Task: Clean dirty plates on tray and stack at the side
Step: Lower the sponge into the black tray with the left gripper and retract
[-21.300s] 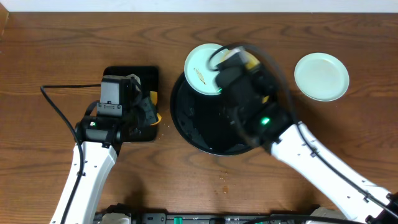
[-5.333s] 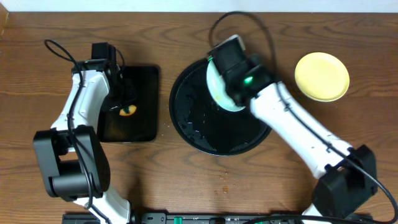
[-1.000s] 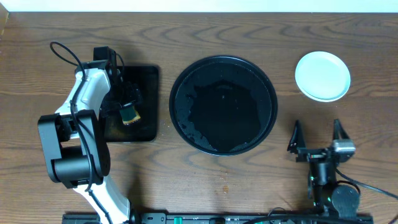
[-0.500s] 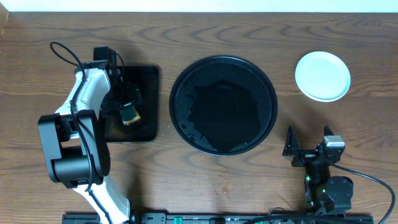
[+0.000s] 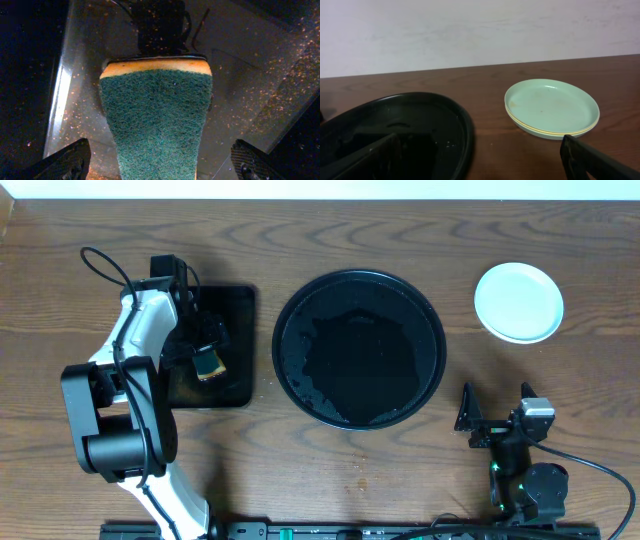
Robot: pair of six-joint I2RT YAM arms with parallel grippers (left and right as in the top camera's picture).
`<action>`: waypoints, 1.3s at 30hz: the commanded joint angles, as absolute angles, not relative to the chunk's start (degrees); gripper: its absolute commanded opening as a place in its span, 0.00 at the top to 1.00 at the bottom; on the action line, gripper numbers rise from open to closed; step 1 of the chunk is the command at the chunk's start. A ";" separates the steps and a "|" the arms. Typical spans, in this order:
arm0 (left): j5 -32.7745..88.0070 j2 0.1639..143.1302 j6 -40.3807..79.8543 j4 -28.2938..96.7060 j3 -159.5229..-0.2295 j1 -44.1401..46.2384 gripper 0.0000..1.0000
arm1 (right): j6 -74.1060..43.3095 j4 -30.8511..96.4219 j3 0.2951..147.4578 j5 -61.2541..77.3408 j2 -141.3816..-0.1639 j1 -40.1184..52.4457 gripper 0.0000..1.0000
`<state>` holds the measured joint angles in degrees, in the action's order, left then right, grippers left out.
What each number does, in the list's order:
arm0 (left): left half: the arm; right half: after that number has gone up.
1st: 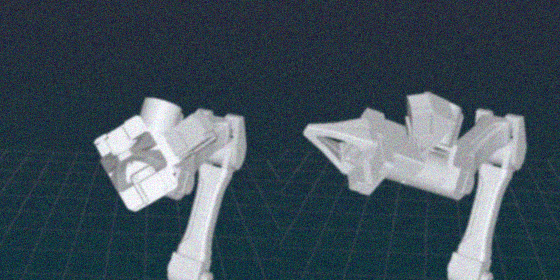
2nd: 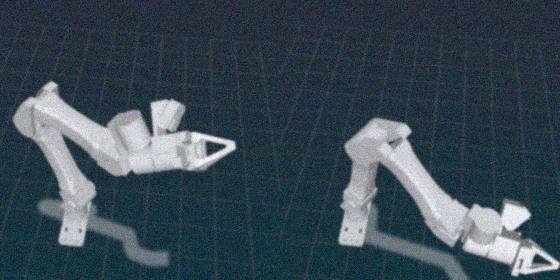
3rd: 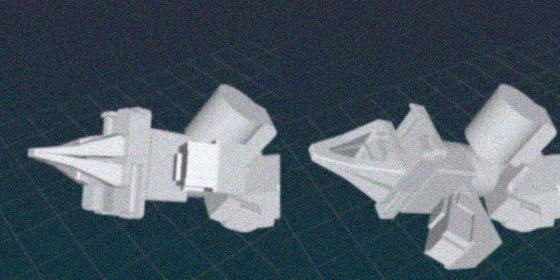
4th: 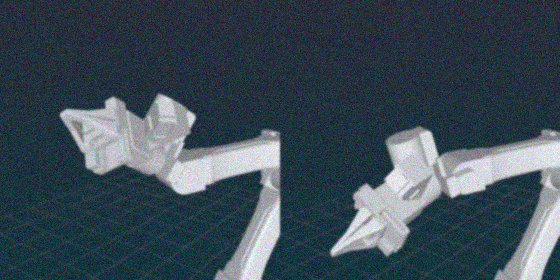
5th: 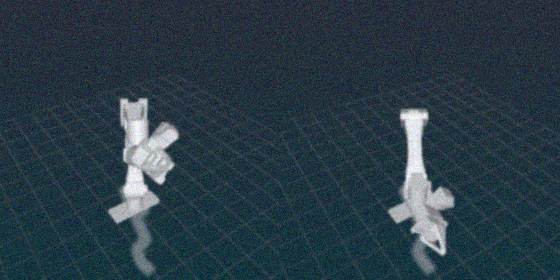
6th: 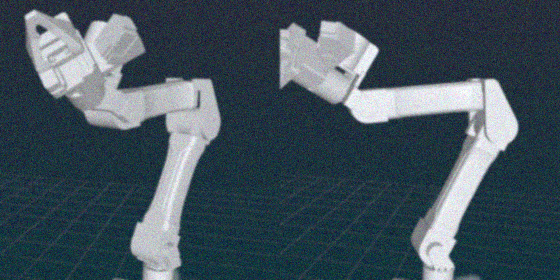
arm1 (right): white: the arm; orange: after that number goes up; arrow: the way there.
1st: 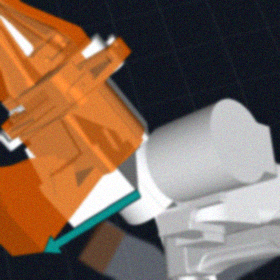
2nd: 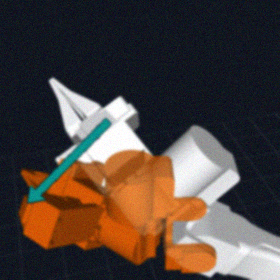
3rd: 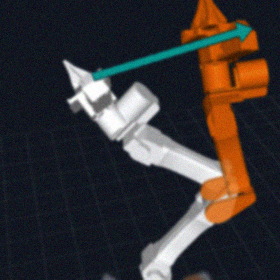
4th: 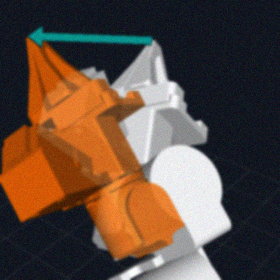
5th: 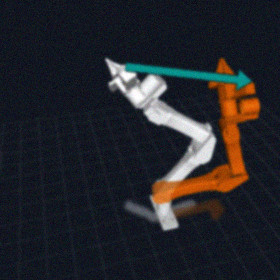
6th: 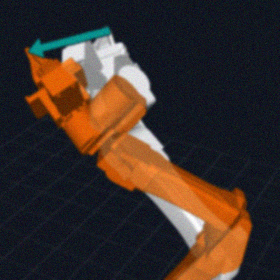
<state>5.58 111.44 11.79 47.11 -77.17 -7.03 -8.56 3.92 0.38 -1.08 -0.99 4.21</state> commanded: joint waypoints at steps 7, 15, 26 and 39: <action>4.86 98.78 11.46 47.29 -77.03 -4.73 0.10 | -9.17 4.16 0.32 -1.23 -0.38 3.99 0.01; 4.89 69.36 11.46 47.27 -77.03 -0.78 0.10 | -9.17 4.16 0.32 -1.23 -0.38 3.99 0.01; 2.07 28.29 8.62 47.68 -62.85 -0.69 0.10 | -9.17 4.16 0.32 -1.23 -0.38 3.99 0.01; 2.11 0.34 10.94 8.54 -26.50 -1.96 0.10 | -9.17 4.16 0.32 -1.23 -0.38 3.99 0.01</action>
<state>2.59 2.72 10.28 13.78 -31.59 -1.74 -8.58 3.95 0.38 -1.08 -0.95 4.21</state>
